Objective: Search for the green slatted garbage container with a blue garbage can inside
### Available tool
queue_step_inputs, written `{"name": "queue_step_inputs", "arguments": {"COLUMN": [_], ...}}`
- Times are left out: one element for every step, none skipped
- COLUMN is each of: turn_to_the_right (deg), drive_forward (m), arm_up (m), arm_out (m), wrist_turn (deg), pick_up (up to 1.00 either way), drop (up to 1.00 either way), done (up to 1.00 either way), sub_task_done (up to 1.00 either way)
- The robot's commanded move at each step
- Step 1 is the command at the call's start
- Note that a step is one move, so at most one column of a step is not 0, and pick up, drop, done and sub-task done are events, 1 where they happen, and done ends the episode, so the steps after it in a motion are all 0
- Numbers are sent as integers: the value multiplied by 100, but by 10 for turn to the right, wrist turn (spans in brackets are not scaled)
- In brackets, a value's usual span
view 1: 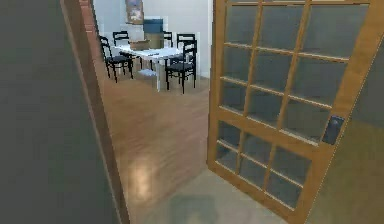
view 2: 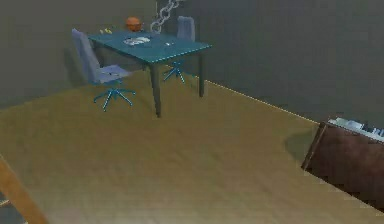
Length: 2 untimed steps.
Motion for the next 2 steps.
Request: {"name": "queue_step_inputs", "arguments": {"turn_to_the_right": [0, -390], "drive_forward": [95, 0], "arm_up": [0, 0], "arm_out": [0, 0], "wrist_turn": [0, 0], "pick_up": [0, 0], "drop": [0, 0], "done": [0, 0], "sub_task_done": [0, 0]}}
